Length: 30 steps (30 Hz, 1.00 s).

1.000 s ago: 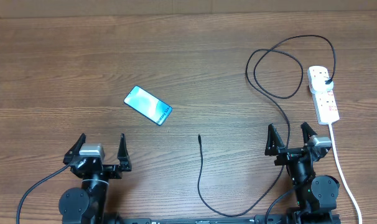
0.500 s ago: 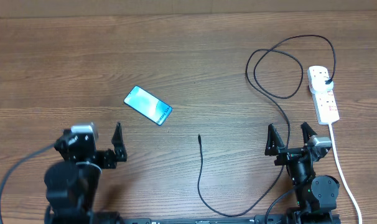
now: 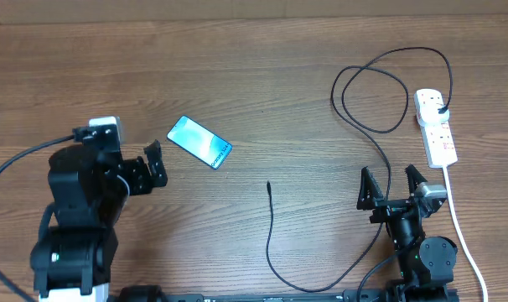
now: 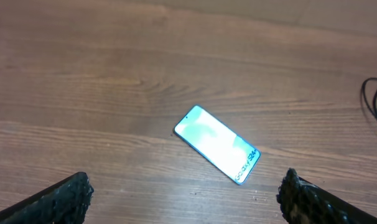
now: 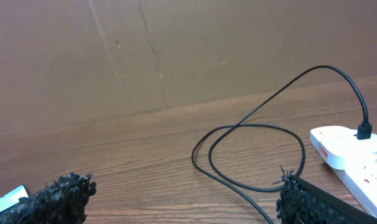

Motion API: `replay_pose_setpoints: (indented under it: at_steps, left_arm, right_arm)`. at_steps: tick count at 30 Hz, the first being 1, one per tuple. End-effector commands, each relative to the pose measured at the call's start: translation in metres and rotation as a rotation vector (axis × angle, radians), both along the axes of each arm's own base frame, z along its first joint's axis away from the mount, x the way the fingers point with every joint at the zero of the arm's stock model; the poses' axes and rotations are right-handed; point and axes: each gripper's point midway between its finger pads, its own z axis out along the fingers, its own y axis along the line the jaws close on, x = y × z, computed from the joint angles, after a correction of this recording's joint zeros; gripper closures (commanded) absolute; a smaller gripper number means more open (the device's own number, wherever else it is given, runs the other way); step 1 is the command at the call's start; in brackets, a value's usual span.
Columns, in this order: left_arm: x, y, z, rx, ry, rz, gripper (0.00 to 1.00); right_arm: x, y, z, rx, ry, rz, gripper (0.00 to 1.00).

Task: Plug charger to phone and switch on socket
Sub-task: 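Move the left gripper forward toward the phone's lower edge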

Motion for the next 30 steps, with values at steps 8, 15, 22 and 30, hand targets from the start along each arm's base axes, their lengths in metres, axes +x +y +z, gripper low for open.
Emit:
replay_pose_setpoints:
  at_steps: [8,15,22,30]
  left_arm:
    - [0.011,0.002,-0.016,-0.019,0.083,0.020,0.00]
    - [0.022,-0.011,-0.037,-0.106,0.162,-0.010,0.00]
    - [0.029,-0.001,-0.068,-0.201,0.286,0.171,0.00]
    - [0.046,0.001,-0.077,-0.311,0.348,0.366,0.00]
  right_arm:
    - [0.000,0.000,-0.002,-0.005,-0.002,-0.004,0.00]
    - [0.000,0.000,-0.002,-0.005,-0.002,-0.003,0.00]
    - [0.000,0.000,-0.002,-0.005,-0.002,-0.004,0.00]
    - [0.000,0.000,-0.002,-0.005,-0.002,-0.003,0.00]
